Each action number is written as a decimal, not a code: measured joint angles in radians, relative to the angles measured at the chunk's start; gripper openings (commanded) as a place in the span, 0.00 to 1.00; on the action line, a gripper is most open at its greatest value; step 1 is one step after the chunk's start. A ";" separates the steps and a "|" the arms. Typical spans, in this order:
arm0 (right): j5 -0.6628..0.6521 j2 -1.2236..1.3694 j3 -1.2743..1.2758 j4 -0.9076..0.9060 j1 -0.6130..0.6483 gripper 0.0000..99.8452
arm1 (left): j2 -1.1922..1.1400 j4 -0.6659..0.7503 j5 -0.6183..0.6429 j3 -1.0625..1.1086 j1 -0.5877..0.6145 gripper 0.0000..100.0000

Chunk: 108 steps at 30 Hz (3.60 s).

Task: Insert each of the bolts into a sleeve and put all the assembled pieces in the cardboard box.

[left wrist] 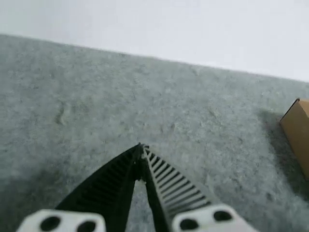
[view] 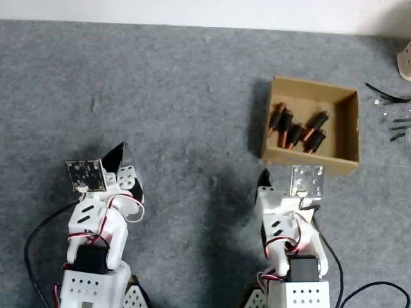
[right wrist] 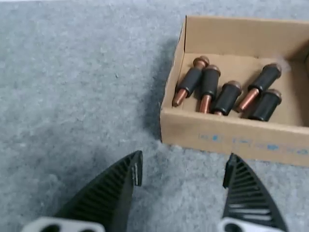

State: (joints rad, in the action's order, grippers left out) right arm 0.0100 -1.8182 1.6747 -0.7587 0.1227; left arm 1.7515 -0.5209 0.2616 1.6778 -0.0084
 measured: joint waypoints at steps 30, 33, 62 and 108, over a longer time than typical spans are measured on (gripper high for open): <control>0.000 0.000 0.000 -0.413 0.000 0.24 | 0.000 -0.655 -0.233 0.000 0.000 0.01; 0.000 0.000 0.000 -0.433 0.000 0.24 | 0.000 -0.700 -0.233 0.000 0.000 0.01; 0.000 -0.006 0.000 -0.483 0.000 0.24 | 0.000 -0.713 -0.233 0.000 0.000 0.01; 0.000 -0.006 0.000 -0.483 0.000 0.24 | 0.000 -0.713 -0.233 0.000 0.000 0.01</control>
State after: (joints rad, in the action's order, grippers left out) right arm 0.0100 -1.8243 1.6747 -1.2421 0.1227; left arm 1.7515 -1.2344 0.0284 1.6778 -0.0084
